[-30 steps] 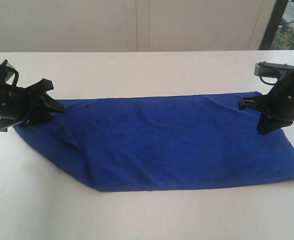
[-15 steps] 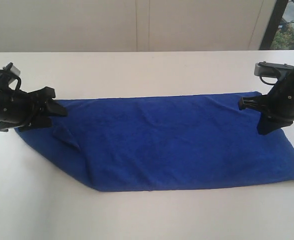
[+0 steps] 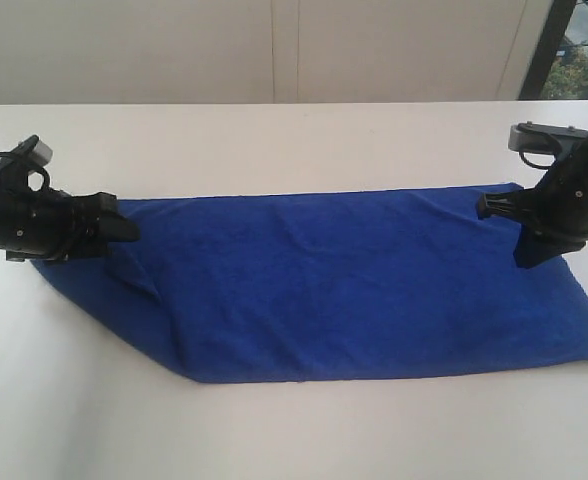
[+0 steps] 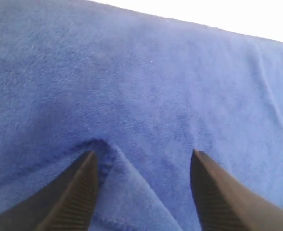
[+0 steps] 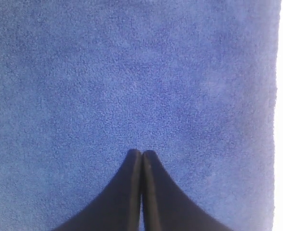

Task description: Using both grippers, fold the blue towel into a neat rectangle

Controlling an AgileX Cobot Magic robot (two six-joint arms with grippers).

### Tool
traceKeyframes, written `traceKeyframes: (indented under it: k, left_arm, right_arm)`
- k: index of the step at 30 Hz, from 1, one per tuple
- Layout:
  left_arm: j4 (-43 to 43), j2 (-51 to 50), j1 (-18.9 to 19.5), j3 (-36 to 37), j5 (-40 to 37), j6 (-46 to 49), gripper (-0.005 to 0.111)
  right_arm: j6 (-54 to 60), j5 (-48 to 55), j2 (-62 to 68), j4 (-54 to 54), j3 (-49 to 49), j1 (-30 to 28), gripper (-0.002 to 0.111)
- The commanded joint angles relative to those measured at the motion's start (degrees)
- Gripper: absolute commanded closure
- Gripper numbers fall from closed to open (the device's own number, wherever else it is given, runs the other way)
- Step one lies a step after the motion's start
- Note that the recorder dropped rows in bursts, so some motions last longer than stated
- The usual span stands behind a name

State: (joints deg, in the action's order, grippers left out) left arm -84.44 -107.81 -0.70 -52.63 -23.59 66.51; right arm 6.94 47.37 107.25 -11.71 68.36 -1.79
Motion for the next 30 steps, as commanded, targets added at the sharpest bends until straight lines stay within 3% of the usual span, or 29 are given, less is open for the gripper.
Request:
traceKeyframes:
  k: [1, 6, 14, 22, 30]
  left_arm:
    - [-1.8, -0.8, 0.0, -0.1, -0.4, 2.7, 0.045]
    - [-1.7, -0.8, 0.0, -0.1, -0.4, 4.0, 0.050]
    - [-1.3, -0.8, 0.0, -0.1, -1.8, 4.0, 0.082]
    - [-1.2, -0.8, 0.0, -0.1, -1.8, 4.0, 0.105]
    - [0.3, 1.8, 0.0, -0.1, -10.2, 2.7, 0.107]
  right_arm:
    - [0.6, -0.5, -0.2, -0.1, 0.2, 0.1, 0.108]
    - [0.6, -0.5, -0.2, -0.1, 0.2, 0.1, 0.108]
    - [0.6, -0.5, -0.2, -0.1, 0.2, 0.1, 0.108]
    - [0.6, -0.5, -0.2, -0.1, 0.2, 0.1, 0.108]
    - [0.6, -0.5, -0.2, -0.1, 0.2, 0.1, 0.108]
